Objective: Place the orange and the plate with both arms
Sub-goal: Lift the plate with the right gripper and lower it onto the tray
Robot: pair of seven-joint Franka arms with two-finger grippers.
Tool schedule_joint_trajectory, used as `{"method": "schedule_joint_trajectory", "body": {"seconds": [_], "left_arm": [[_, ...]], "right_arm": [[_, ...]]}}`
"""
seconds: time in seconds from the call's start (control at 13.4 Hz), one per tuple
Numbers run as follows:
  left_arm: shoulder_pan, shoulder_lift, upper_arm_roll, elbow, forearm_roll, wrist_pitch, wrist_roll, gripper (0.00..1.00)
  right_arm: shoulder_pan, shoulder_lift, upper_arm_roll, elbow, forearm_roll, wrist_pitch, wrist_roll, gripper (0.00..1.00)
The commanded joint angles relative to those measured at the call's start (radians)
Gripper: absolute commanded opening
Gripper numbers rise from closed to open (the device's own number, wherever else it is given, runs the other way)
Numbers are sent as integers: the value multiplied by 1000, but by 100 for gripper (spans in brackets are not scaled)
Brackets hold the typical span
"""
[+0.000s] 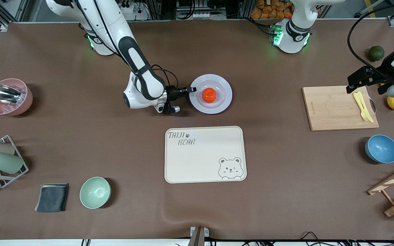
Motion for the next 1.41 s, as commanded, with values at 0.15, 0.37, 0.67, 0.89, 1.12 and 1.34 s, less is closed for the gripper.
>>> {"method": "schedule_joint_trajectory", "body": {"seconds": [0.15, 0.37, 0.67, 0.89, 1.12, 1.34], "left_arm": [[-3, -15, 1, -2, -3, -16, 9, 100], [-3, -13, 1, -3, -3, -16, 9, 100], [-3, -10, 1, -3, -3, -16, 9, 100], [-5, -7, 1, -3, -3, -16, 8, 100], [-6, -7, -1, -3, -3, -16, 8, 100], [-2, -7, 1, -6, -3, -16, 14, 100]], "right_arm": [[5, -4, -7, 13, 33, 6, 1, 0], [5, -39, -7, 14, 42, 6, -2, 0], [-4, -87, -7, 14, 54, -8, -8, 0], [-25, -104, -8, 28, 70, -7, -34, 0], [-53, -92, -10, 45, 155, -7, -132, 0], [-96, -75, -10, 97, 214, -4, -137, 0]]}}
